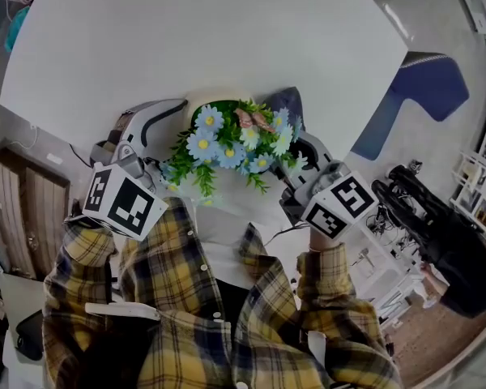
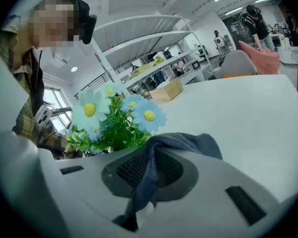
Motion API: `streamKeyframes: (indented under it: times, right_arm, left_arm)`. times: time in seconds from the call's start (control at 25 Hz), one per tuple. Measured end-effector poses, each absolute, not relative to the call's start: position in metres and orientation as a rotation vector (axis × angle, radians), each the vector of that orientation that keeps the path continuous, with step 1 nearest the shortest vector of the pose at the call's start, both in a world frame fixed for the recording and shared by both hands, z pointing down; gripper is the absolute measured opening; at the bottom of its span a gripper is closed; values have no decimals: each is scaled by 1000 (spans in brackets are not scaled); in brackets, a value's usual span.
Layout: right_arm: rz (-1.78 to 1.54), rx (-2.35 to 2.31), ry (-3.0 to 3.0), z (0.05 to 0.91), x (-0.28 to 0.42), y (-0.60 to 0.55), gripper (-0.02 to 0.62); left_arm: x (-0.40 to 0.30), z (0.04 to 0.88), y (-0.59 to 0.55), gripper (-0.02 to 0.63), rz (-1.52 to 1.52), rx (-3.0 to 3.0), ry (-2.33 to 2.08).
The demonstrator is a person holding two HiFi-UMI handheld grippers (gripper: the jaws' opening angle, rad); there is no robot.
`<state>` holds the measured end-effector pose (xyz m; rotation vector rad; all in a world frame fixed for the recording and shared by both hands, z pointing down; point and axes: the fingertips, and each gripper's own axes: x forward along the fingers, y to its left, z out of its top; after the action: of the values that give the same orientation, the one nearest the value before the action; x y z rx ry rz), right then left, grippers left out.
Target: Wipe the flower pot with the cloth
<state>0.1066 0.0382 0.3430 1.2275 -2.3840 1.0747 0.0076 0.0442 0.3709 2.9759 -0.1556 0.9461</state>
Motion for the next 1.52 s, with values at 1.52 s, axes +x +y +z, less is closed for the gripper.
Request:
streamKeyframes:
  times: [1.52]
  right_arm:
    - [1344, 791, -2496, 342, 115, -17, 29]
  left_arm:
    - [53, 369, 42, 374, 1176, 3036, 715]
